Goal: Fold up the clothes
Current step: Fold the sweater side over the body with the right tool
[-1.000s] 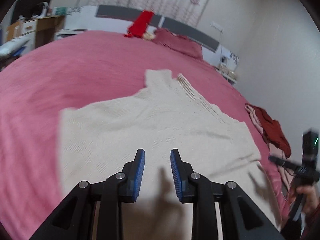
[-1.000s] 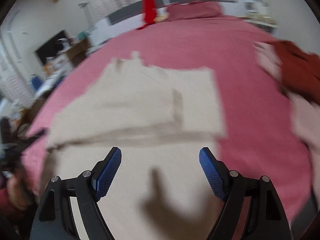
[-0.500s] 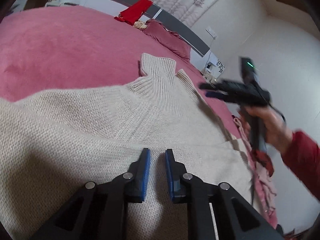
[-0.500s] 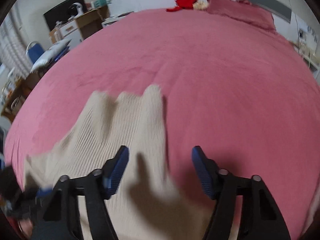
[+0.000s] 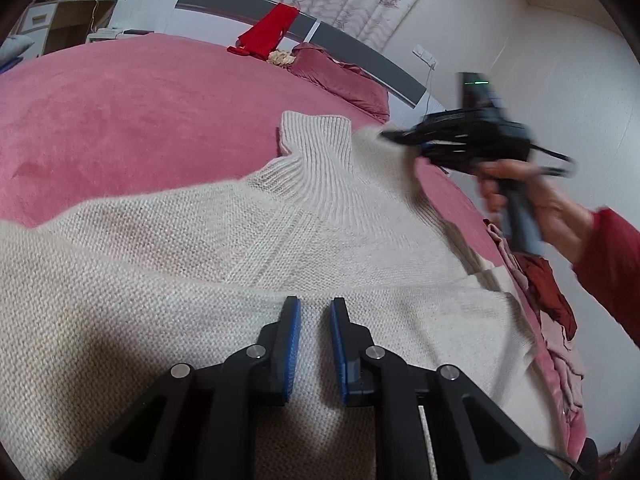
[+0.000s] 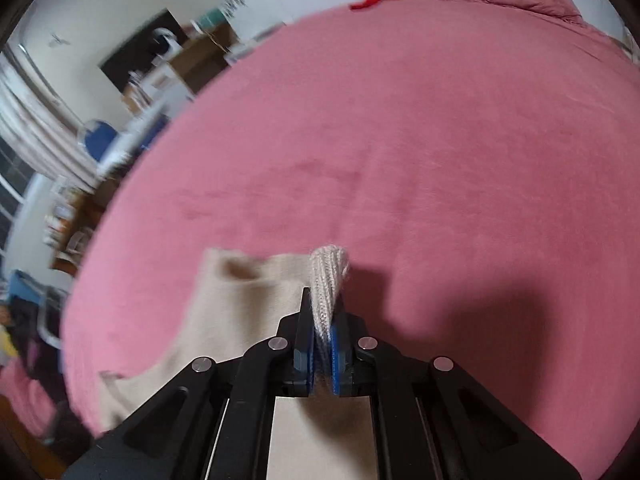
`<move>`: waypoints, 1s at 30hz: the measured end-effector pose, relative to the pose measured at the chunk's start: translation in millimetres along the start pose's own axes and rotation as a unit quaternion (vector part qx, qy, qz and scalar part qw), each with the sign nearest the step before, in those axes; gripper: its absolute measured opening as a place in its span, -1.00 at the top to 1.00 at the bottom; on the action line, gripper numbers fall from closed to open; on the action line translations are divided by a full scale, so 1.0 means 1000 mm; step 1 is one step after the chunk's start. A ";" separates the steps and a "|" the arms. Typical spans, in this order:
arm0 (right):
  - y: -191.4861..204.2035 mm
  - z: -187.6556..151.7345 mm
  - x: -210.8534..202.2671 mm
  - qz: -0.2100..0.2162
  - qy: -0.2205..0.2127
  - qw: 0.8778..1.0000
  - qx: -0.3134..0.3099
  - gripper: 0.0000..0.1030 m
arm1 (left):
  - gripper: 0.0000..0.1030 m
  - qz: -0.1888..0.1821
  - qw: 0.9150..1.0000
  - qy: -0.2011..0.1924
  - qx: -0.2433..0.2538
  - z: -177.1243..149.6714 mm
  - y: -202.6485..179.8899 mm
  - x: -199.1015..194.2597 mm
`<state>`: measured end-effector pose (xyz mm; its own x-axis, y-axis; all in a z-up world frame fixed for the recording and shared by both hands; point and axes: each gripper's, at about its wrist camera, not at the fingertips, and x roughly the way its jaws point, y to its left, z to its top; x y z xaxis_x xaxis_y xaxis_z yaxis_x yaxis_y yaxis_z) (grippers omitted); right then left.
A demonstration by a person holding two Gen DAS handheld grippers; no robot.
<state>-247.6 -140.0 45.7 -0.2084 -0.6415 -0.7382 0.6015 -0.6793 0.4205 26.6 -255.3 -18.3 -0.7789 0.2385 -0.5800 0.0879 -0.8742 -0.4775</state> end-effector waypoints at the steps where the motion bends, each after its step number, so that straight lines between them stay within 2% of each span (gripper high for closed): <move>1: 0.007 -0.007 -0.013 0.018 -0.011 1.000 -0.004 0.88 | 0.72 -0.001 1.000 0.001 -0.002 0.002 0.000 0.001; 4: 0.034 -0.050 -0.066 0.070 -0.031 0.996 -0.041 0.88 | 0.72 -0.005 1.000 0.007 -0.014 0.005 0.003 -0.001; 6: 0.048 -0.088 -0.094 0.082 -0.031 0.994 -0.071 0.88 | 0.72 -0.008 1.000 0.011 -0.026 0.006 0.005 -0.005; 9: 0.052 -0.160 -0.119 0.073 -0.015 0.992 -0.098 0.88 | 0.71 -0.013 0.999 0.018 -0.045 0.007 0.008 -0.012; 11: 0.042 -0.208 -0.120 0.055 0.006 0.993 -0.105 0.88 | 0.68 0.000 0.998 0.016 -0.066 0.004 0.008 -0.027; 15: 0.009 -0.274 -0.114 0.033 0.022 0.997 -0.067 0.83 | 0.56 0.017 0.993 -0.009 -0.118 -0.017 0.006 -0.071; 17: -0.007 -0.287 -0.123 0.046 -0.001 0.999 -0.016 0.72 | 0.55 0.029 0.991 -0.018 -0.127 -0.028 0.004 -0.088; 18: -0.012 -0.292 -0.129 0.052 -0.012 0.999 0.010 0.44 | 0.55 0.034 0.991 -0.021 -0.130 -0.032 0.003 -0.094; 19: -0.014 -0.296 -0.135 0.052 -0.020 0.998 0.030 0.04 | 0.55 0.037 0.990 -0.023 -0.131 -0.036 0.001 -0.098; 21: -0.017 -0.303 -0.152 0.039 -0.056 0.996 0.061 -0.42 | 0.55 0.029 0.989 -0.021 -0.141 -0.041 -0.003 -0.101; 23: -0.020 -0.310 -0.169 0.029 -0.095 0.991 0.091 -0.47 | 0.54 0.000 0.987 -0.020 -0.161 -0.040 -0.007 -0.098; 25: -0.031 -0.313 -0.178 0.038 -0.114 0.985 0.126 -0.47 | 0.53 -0.020 0.985 -0.022 -0.168 -0.034 -0.011 -0.095; 28: -0.040 -0.305 -0.187 0.035 -0.112 0.983 0.141 -0.47 | 0.48 -0.025 0.989 -0.008 -0.148 -0.016 -0.016 -0.077; 30: -0.037 -0.303 -0.188 0.022 -0.107 0.985 0.130 -0.47 | 0.48 -0.006 0.992 0.013 -0.121 0.001 -0.014 -0.062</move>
<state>3.2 113.3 9.2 -0.3616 -0.7133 -0.6003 0.4013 -0.7003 0.5904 72.8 -257.9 25.1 -0.7650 0.2622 -0.5882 0.2278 -0.7441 -0.6280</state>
